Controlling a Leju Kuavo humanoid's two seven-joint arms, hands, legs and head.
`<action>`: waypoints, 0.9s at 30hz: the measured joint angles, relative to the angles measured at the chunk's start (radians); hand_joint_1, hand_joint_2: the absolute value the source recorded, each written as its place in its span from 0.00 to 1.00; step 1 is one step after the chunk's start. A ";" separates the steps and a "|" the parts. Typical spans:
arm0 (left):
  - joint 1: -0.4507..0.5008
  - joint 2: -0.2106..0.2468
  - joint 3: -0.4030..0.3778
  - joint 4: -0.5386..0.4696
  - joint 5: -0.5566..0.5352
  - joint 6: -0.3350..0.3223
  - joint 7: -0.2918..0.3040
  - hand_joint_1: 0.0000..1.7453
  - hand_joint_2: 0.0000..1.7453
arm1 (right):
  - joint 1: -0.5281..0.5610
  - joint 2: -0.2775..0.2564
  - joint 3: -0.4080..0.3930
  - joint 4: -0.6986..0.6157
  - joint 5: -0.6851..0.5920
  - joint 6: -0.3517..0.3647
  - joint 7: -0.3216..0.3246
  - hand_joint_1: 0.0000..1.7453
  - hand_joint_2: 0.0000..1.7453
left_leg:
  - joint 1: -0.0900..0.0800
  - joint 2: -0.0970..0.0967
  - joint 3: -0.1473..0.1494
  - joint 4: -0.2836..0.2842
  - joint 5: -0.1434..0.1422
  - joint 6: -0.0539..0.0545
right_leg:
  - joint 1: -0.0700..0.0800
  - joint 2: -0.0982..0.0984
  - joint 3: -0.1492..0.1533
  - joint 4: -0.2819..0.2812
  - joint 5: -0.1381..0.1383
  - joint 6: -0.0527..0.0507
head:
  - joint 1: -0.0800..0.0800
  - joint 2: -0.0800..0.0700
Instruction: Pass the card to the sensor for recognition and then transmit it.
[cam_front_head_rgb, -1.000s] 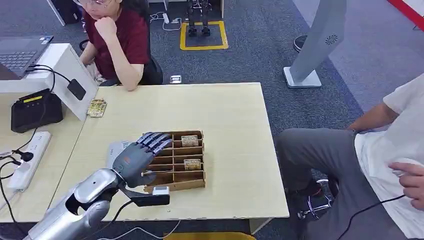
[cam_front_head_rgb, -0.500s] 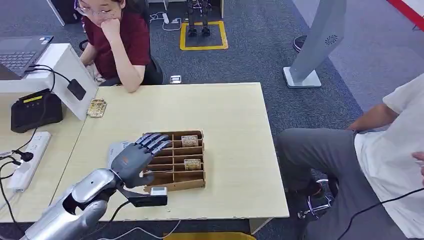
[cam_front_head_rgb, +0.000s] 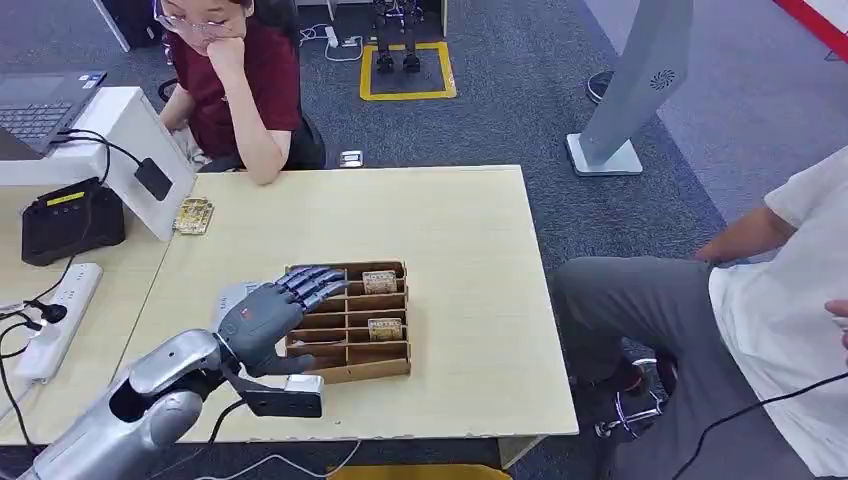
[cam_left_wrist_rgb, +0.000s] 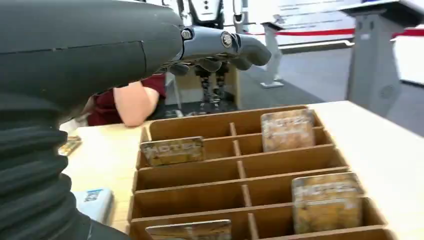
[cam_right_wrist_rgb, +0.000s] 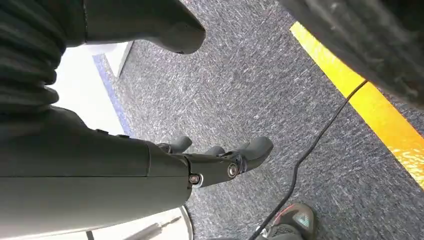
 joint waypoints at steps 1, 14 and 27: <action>0.000 0.002 0.002 -0.011 0.000 0.000 0.000 0.00 1.00 | 0.000 0.000 0.000 0.000 0.000 0.000 0.000 0.00 1.00 | 0.000 0.000 0.000 0.000 0.000 0.000 | 0.000 0.000 0.000 0.000 0.000 0.000 | 0.000 0.000; 0.002 0.015 0.013 -0.077 -0.002 0.005 0.000 0.00 1.00 | 0.000 0.000 0.000 0.000 0.000 -0.001 -0.005 0.00 1.00 | 0.000 0.000 0.000 0.000 0.000 0.000 | 0.000 0.000 0.000 0.000 0.000 0.000 | 0.000 0.000; 0.003 0.017 0.013 -0.084 -0.011 0.010 0.002 0.00 1.00 | 0.000 0.000 0.000 0.000 0.001 -0.001 -0.005 0.00 1.00 | 0.000 0.000 0.000 0.000 0.000 0.000 | 0.000 0.000 0.000 0.000 0.000 0.000 | 0.000 0.000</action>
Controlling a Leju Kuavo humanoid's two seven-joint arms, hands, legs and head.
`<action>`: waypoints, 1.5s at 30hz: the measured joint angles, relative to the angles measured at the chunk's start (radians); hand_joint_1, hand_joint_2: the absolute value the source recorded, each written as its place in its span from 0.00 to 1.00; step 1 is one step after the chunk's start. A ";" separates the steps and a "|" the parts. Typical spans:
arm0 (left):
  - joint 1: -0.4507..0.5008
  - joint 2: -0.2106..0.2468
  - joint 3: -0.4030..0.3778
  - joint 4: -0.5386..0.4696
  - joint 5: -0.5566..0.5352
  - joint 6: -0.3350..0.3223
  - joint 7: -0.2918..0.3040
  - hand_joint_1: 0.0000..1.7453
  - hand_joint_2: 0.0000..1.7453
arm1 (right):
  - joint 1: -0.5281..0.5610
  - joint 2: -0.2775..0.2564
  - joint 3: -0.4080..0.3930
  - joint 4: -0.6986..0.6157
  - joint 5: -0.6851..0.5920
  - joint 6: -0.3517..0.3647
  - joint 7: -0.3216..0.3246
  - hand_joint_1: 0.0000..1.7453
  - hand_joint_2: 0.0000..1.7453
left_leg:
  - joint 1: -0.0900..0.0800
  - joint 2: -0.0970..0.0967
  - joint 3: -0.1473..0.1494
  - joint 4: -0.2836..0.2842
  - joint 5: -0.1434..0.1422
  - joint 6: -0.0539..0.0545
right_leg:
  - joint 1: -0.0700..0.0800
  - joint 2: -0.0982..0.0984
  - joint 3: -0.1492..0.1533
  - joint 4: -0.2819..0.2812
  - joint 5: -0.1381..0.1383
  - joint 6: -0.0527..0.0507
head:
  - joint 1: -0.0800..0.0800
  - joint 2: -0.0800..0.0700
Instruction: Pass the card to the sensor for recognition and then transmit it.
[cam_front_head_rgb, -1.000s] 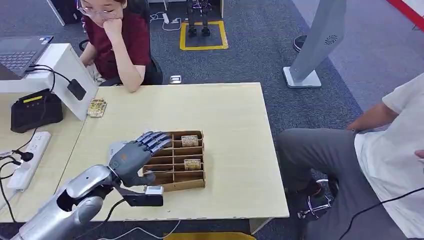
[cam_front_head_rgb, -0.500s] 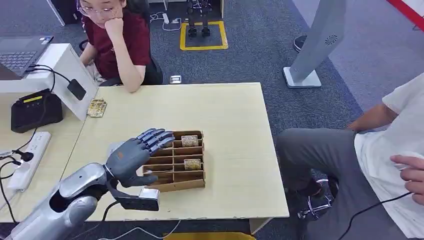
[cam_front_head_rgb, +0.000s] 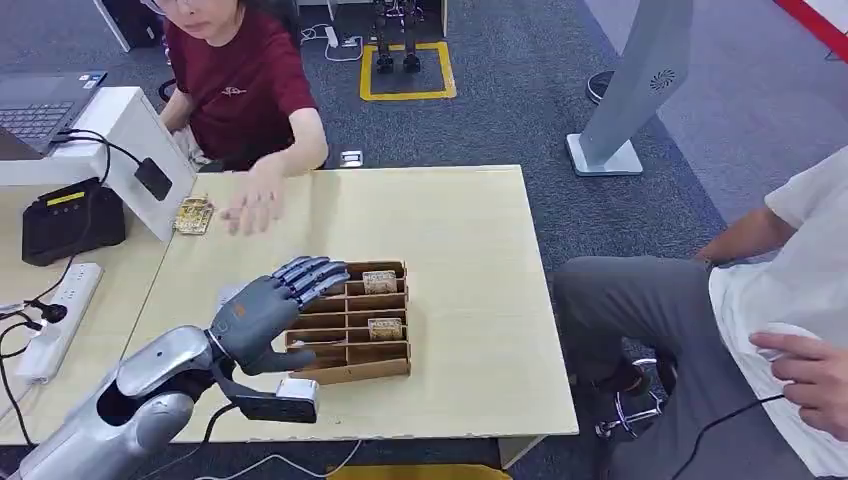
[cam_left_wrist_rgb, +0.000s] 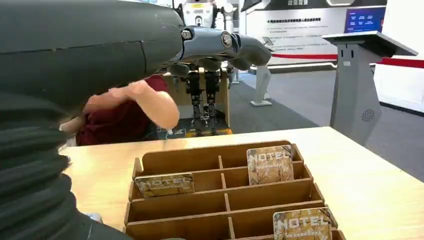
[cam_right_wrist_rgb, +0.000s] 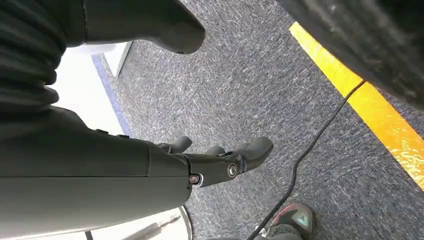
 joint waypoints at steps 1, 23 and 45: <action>0.000 0.000 0.000 0.000 -0.005 0.002 0.003 0.00 1.00 | 0.000 0.000 0.000 0.000 0.000 0.000 0.000 0.00 1.00 | 0.000 0.000 0.000 0.000 0.000 0.000 | 0.000 0.000 0.000 0.000 0.000 0.000 | 0.000 0.000; -0.010 -0.081 0.005 0.196 -0.243 0.161 0.142 0.00 1.00 | 0.001 0.000 0.002 0.000 -0.004 -0.001 0.004 0.00 1.00 | 0.000 0.000 0.000 0.000 0.000 0.000 | 0.000 0.000 0.000 0.000 0.000 0.000 | 0.000 0.000; -0.009 -0.108 0.009 0.226 -0.261 0.159 0.149 0.00 1.00 | 0.004 0.000 0.002 0.000 -0.006 -0.005 0.001 0.00 1.00 | 0.000 0.000 0.000 0.000 0.000 0.000 | 0.000 0.000 0.000 0.000 0.000 0.000 | 0.000 0.000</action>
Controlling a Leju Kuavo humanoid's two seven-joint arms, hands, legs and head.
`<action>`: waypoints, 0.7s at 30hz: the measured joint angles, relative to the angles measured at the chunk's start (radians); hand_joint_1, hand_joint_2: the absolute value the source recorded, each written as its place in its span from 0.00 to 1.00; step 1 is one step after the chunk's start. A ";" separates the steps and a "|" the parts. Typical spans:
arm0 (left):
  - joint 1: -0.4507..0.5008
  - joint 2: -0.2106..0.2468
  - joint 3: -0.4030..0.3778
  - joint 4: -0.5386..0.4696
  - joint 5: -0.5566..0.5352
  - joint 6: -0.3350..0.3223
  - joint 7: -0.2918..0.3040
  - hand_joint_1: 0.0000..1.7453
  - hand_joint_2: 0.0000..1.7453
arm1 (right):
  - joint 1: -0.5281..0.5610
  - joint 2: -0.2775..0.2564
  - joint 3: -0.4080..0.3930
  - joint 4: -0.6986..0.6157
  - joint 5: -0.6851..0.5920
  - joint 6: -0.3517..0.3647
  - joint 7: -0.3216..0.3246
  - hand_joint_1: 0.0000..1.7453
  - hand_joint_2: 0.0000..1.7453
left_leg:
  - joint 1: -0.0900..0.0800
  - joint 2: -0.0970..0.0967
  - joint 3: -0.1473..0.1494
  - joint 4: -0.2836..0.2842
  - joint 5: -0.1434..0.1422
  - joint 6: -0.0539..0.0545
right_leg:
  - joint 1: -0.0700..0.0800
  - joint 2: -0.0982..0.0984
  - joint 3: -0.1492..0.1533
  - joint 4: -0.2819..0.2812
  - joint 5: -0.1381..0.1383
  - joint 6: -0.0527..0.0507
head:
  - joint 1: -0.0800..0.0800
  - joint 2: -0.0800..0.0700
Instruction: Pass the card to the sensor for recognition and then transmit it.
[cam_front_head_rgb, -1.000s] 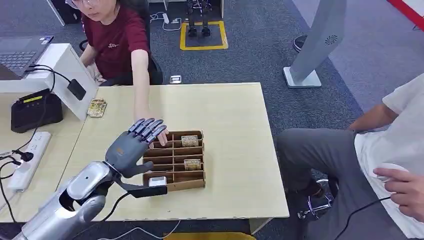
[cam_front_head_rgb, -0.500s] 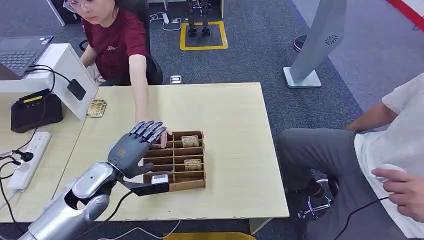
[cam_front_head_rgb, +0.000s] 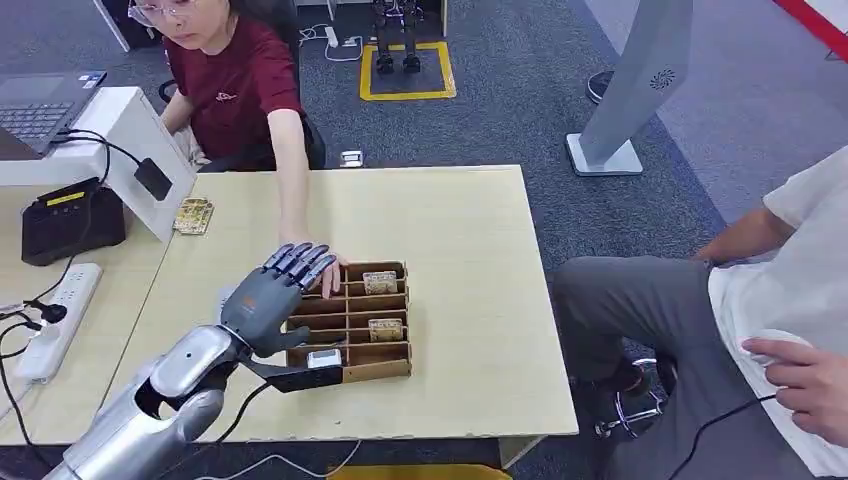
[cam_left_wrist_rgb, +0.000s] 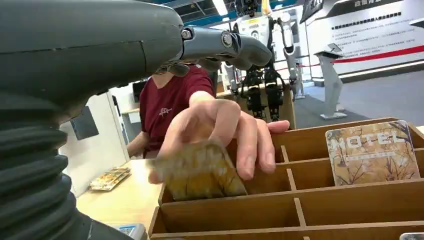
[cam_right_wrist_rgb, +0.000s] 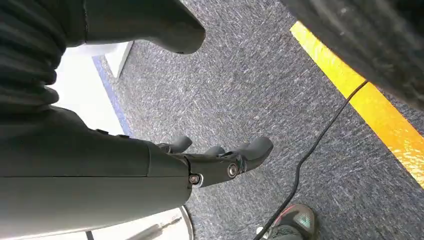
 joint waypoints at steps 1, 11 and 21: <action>0.000 -0.001 0.000 0.000 0.000 0.000 0.000 0.00 1.00 | 0.000 0.000 0.000 0.000 0.000 0.000 0.000 0.00 1.00 | 0.000 0.000 0.000 0.000 0.000 0.000 | 0.000 0.000 0.000 0.000 0.000 0.000 | 0.000 0.000; 0.000 -0.003 0.000 0.008 -0.002 -0.001 0.000 0.00 1.00 | 0.000 0.000 0.000 0.000 0.000 -0.001 0.000 0.00 1.00 | 0.000 0.000 0.000 0.000 0.000 0.000 | 0.000 0.000 0.000 0.000 0.000 0.000 | 0.000 0.000; 0.000 -0.007 0.000 0.012 -0.003 -0.005 -0.001 0.00 1.00 | 0.000 0.000 0.001 0.000 -0.001 -0.001 0.000 0.00 1.00 | 0.000 0.000 0.000 0.000 0.000 0.000 | 0.000 0.000 0.000 0.000 0.000 0.000 | 0.000 0.000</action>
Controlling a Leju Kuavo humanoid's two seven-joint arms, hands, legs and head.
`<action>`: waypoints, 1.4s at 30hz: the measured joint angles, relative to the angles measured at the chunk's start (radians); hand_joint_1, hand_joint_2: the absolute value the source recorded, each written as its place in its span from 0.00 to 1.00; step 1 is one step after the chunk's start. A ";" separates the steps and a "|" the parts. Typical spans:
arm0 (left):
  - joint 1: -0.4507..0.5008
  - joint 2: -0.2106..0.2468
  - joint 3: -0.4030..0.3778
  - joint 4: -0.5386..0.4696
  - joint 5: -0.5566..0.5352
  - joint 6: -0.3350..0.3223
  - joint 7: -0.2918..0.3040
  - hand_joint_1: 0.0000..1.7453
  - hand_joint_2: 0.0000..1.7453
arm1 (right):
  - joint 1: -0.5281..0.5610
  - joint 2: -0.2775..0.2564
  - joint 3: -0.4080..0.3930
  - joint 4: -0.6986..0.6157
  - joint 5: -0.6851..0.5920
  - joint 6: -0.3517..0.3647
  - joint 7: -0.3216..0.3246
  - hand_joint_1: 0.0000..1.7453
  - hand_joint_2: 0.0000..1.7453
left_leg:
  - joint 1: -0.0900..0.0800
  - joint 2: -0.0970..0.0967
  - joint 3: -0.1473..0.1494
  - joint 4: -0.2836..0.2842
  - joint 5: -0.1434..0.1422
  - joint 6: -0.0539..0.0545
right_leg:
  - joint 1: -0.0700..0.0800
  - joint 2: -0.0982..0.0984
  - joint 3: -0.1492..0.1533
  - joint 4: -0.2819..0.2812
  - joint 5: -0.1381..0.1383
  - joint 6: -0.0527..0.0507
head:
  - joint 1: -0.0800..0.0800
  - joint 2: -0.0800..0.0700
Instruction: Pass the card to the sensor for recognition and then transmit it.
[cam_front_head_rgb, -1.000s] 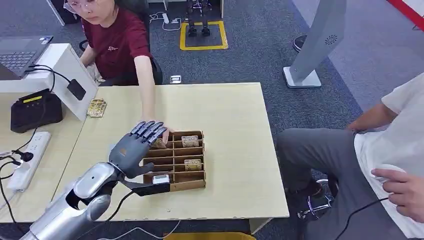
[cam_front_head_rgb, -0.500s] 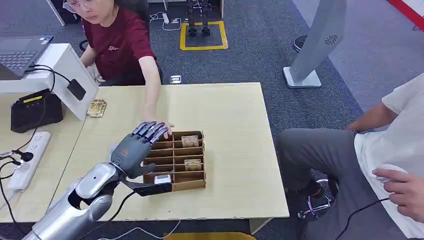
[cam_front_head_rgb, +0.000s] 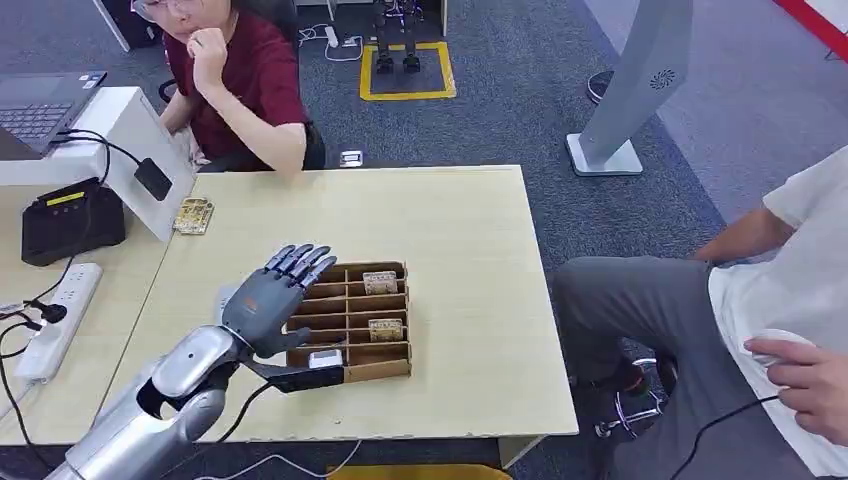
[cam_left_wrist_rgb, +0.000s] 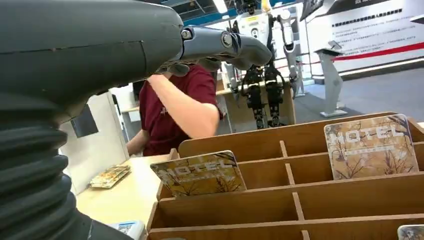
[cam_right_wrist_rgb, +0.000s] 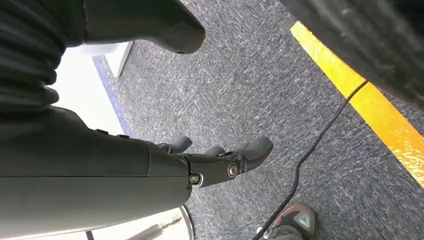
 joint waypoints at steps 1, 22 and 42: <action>0.000 -0.001 0.000 0.002 0.000 -0.001 -0.001 0.00 1.00 | 0.000 0.000 0.000 0.000 0.000 0.000 0.000 0.00 1.00 | 0.000 0.000 0.000 0.000 0.000 0.000 | 0.000 0.000 0.000 0.000 0.000 0.000 | 0.000 0.000; -0.009 -0.006 0.000 0.038 0.000 -0.042 0.001 0.00 1.00 | 0.000 0.000 0.000 0.000 -0.013 -0.001 -0.002 0.00 1.00 | 0.000 0.000 0.000 0.000 0.000 0.000 | 0.000 0.000 0.000 0.000 0.000 0.000 | 0.000 0.000; -0.025 -0.010 0.000 0.077 0.038 -0.072 0.021 0.00 1.00 | 0.001 0.000 0.000 0.000 -0.016 -0.012 0.000 0.00 1.00 | 0.000 0.000 0.000 0.000 0.000 0.000 | 0.000 0.000 0.000 0.000 0.000 0.000 | 0.000 0.000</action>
